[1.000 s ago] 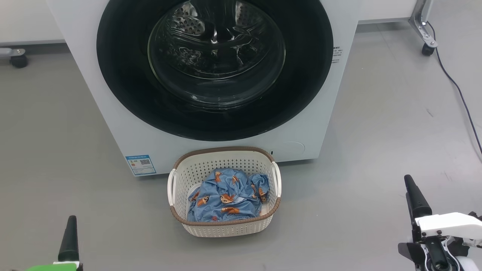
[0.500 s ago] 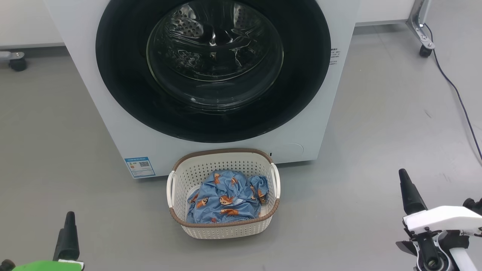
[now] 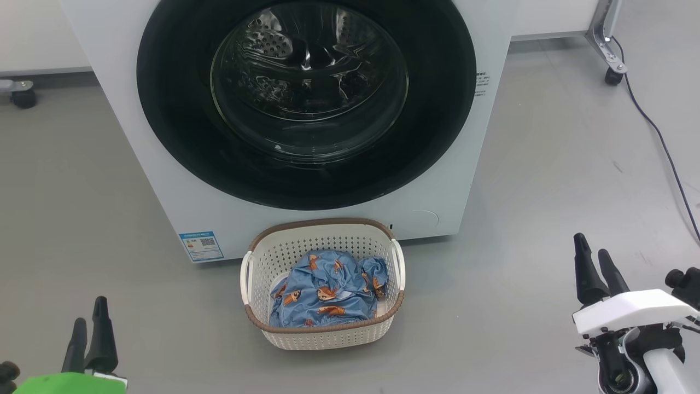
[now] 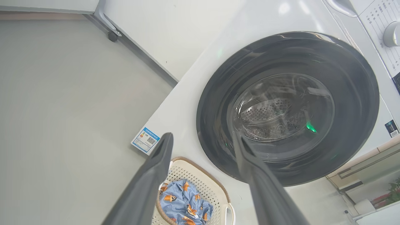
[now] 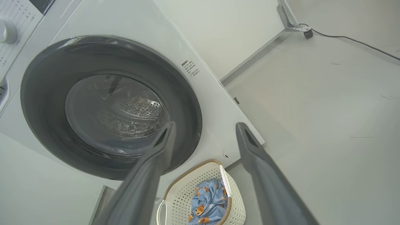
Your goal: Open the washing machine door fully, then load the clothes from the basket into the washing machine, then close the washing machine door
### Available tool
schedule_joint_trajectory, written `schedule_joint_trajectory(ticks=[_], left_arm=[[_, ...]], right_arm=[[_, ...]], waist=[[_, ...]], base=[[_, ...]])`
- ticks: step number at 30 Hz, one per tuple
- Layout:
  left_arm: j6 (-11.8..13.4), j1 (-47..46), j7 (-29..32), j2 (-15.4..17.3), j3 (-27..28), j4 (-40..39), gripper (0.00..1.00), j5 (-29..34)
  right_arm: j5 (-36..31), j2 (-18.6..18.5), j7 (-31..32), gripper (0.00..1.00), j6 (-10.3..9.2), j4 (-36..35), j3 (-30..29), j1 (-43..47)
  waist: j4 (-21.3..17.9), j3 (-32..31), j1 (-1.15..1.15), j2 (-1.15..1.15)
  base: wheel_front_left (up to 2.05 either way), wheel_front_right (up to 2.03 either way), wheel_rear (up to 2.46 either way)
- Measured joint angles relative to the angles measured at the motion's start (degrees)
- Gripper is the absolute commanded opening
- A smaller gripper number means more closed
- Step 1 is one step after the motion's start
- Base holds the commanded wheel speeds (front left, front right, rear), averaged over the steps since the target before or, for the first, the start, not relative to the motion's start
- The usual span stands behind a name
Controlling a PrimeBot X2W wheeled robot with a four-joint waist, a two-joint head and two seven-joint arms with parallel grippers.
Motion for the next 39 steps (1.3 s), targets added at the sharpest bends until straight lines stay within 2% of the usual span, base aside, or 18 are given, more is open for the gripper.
schedule_joint_trajectory(ticks=[16, 39], left_arm=[[0.0, 0.2, -2.8, 1.5, -1.1, -1.6, 1.0, 14.8], [0.0, 1.4, -6.6, 3.4, -3.1, -2.6, 1.0, 34.1]], right_arm=[[-13.7, -0.5, -2.5, 1.0, -1.91, -1.1, 2.2, 0.0], [-33.3, -1.9, -6.1, 1.0, -2.98, -1.6, 5.1, -0.3]], waist=[[-0.1, -0.3, 0.0, 0.0], [0.1, -1.0, 0.0, 0.0]], base=[[0.0, 0.0, 0.0], [0.0, 0.0, 0.0]])
